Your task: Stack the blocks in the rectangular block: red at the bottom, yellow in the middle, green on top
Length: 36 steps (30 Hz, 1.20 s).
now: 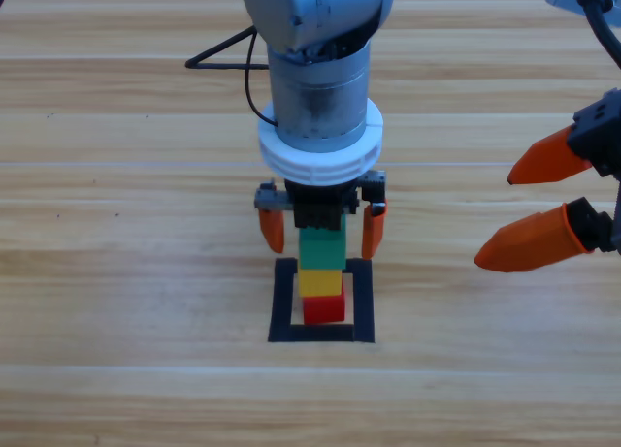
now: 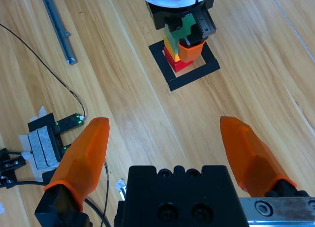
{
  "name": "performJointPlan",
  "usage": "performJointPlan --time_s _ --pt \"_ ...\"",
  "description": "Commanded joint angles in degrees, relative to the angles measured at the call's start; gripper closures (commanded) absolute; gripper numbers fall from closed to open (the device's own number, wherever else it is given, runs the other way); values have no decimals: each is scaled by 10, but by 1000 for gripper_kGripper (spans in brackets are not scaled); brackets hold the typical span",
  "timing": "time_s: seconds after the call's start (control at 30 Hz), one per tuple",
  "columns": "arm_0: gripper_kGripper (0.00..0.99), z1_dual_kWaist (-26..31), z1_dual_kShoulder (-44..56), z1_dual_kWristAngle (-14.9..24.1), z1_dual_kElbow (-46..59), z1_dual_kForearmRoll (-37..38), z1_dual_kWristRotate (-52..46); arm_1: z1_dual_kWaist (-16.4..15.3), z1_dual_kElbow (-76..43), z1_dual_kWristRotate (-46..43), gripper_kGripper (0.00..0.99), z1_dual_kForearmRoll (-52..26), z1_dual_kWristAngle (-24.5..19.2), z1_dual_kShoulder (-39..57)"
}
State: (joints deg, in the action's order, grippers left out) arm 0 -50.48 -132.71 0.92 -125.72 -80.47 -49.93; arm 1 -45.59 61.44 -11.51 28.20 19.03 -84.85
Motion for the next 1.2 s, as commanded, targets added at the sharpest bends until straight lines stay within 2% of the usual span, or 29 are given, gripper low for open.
performJointPlan --time_s 0.03,0.17,0.47,0.57,0.67,0.77,0.9,1.07,1.2 --pt "0 -10 -11 6 -2 -6 -9 13 5 -6 0 9 12 -31" --pt "0 -11 20 15 5 -6 -17 13 5 -6 0 9 13 -31" --pt "0 -11 254 75 81 -5 -5 13 5 -6 0 9 13 -32" --pt "0 -17 268 87 117 0 11 13 5 -6 0 9 13 -32" --pt "0 -67 279 119 181 44 39 13 6 -6 0 9 14 -34" --pt "0 -95 362 126 323 176 93 13 6 -6 0 9 14 -34" --pt "0 -107 438 138 478 292 156 13 6 -6 0 9 14 -32" --pt "0 -117 493 148 512 326 197 13 6 -5 0 9 14 -31" --pt "0 -117 490 148 519 335 201 13 6 -5 0 9 14 -32"
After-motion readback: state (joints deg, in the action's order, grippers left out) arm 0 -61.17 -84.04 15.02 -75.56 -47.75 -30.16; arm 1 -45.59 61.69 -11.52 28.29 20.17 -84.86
